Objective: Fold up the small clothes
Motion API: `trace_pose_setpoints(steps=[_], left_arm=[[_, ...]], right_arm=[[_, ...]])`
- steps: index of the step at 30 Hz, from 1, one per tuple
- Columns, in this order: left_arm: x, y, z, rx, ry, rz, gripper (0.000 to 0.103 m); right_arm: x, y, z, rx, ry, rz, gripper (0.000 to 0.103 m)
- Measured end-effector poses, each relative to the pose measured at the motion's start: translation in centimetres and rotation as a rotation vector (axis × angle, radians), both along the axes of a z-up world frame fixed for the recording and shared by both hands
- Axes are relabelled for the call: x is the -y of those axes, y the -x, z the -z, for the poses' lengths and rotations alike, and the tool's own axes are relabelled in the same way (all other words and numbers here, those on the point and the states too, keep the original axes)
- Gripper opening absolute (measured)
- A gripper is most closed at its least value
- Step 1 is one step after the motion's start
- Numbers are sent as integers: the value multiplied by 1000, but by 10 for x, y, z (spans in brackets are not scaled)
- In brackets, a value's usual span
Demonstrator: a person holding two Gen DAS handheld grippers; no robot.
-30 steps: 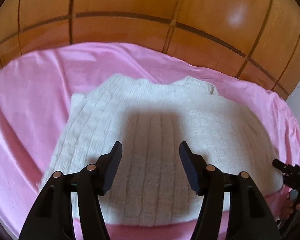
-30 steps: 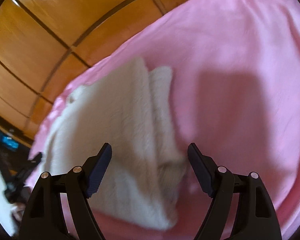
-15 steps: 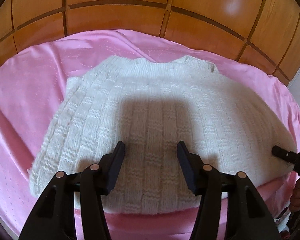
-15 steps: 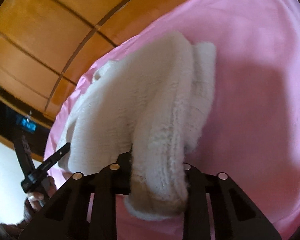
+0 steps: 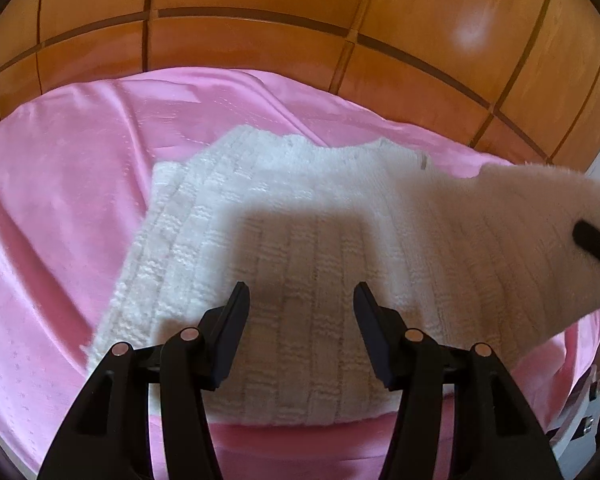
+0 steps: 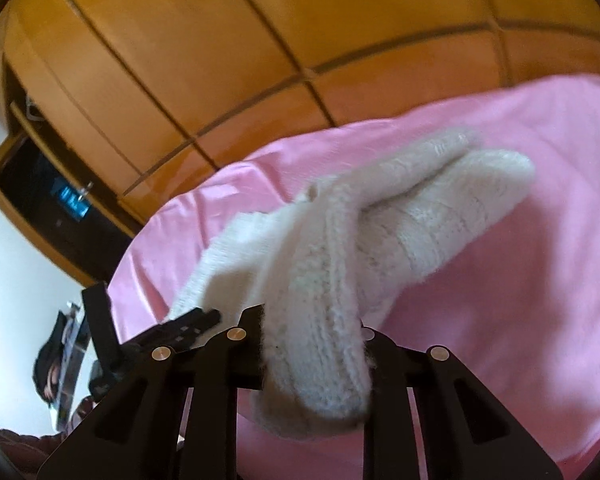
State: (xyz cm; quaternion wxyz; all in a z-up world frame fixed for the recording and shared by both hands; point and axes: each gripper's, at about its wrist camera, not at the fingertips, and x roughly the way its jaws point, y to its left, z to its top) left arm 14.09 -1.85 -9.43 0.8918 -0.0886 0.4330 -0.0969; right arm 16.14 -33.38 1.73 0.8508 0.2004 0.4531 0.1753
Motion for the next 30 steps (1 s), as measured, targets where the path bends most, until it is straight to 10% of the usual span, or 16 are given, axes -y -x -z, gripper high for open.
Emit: trace_pose_setpoints(steps=[9,24,30], left_arm=[[-62,8,-13,4,112,-90,53],[-157,11,-10,-36,458,-180,57],[-142,-6,-17,-58,518,-124,66]], right_arm=[[-91,-41,-22,37,50,-184,17],[-229,-33,44,-7,281,-479,18],[-195,-20,29,26,101,-451,51]])
